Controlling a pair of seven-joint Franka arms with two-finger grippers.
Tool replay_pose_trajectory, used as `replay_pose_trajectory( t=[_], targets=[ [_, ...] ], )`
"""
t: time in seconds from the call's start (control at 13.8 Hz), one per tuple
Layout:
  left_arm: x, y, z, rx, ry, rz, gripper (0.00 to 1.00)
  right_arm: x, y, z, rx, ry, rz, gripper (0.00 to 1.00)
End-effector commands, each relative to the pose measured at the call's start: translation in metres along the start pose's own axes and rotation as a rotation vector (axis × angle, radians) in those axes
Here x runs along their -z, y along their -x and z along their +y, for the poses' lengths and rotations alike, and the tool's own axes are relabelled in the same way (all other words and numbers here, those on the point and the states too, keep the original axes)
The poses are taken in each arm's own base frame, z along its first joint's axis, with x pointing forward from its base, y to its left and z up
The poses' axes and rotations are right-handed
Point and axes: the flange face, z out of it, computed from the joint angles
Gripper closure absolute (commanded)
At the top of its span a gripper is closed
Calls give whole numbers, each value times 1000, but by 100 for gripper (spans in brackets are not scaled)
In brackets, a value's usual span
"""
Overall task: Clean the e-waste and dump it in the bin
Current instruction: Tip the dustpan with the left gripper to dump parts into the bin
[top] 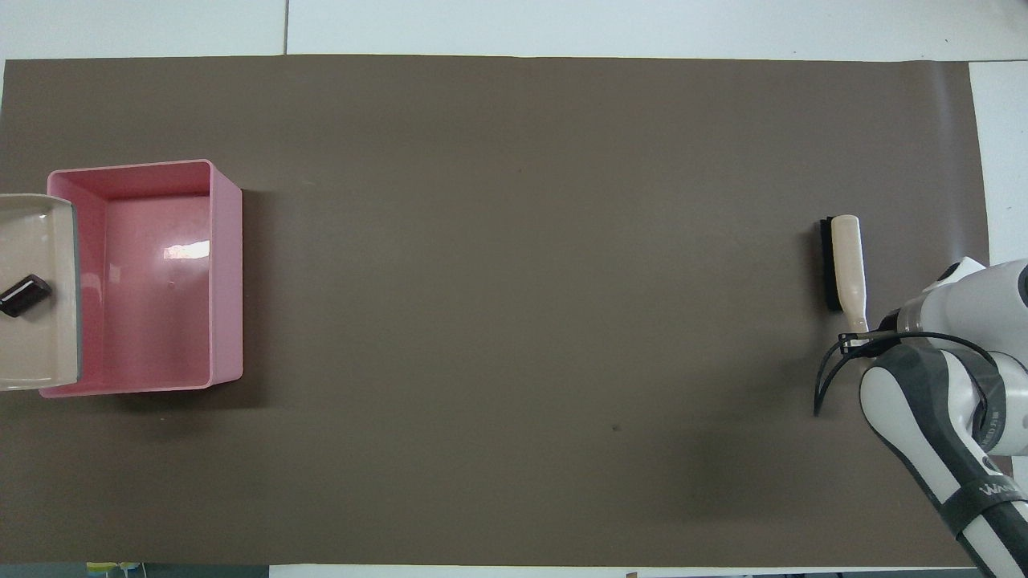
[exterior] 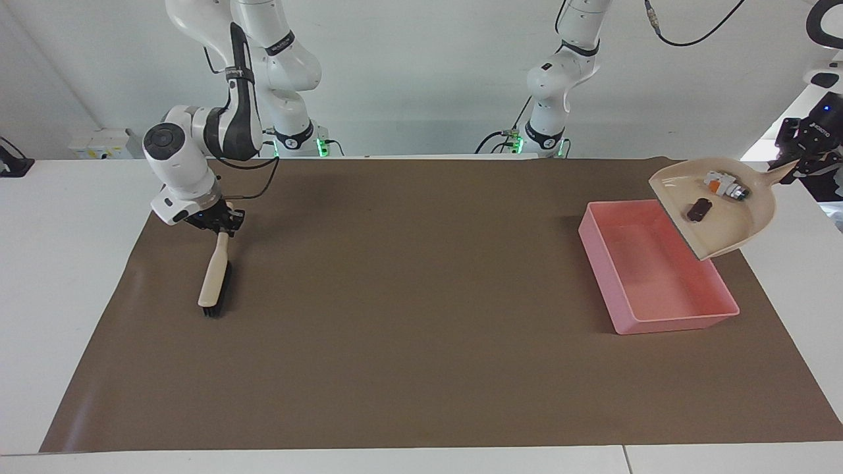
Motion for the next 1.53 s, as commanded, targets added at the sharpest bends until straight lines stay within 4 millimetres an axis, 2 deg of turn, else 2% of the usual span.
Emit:
replay_pose_trajectory(
  t=[0.0, 0.07, 0.15, 0.29, 0.36, 0.44, 0.58, 0.8, 0.95, 1.09, 1.24, 1.38, 1.45],
  targets=[
    [3, -27, -20, -100, 50, -117, 100, 0, 3, 0, 20, -1, 0, 0],
    [3, -35, -23, -93, 61, -139, 100, 2, 3, -1, 21, -2, -9, 0],
    [4, -35, -23, -48, 62, -142, 100, 9, -1, 0, 19, -2, -20, 0],
    [7, -42, -24, -27, 69, -172, 100, 35, -8, -1, 18, 3, -29, 0],
    [9, -51, -27, -39, 69, -189, 100, 56, -15, -9, 31, 11, -8, 0],
    [9, -50, -27, -34, 70, -197, 100, 76, -21, -16, 45, 18, 23, 0],
    [10, -55, -29, -32, 75, -210, 100, 107, -27, -17, 45, 27, 73, 0],
    [11, -80, -39, -35, 101, -327, 100, 166, -25, -30, 7, -21, 141, 0],
    [11, -83, -41, -34, 98, -350, 100, 212, -26, -38, -49, -39, 162, 0],
    [14, -83, -42, -44, 102, -380, 100, 252, -28, -33, -135, -48, 126, 0],
    [15, -97, -46, -69, 103, -373, 100, 289, -37, -26, -167, -60, 94, 0],
    [23, -114, -44, -83, 81, -324, 100, 313, -43, -16, -183, -67, 75, 0],
    [25, -122, -43, -72, 56, -250, 100, 314, -45, -12, -186, -65, 82, 0]
  ],
)
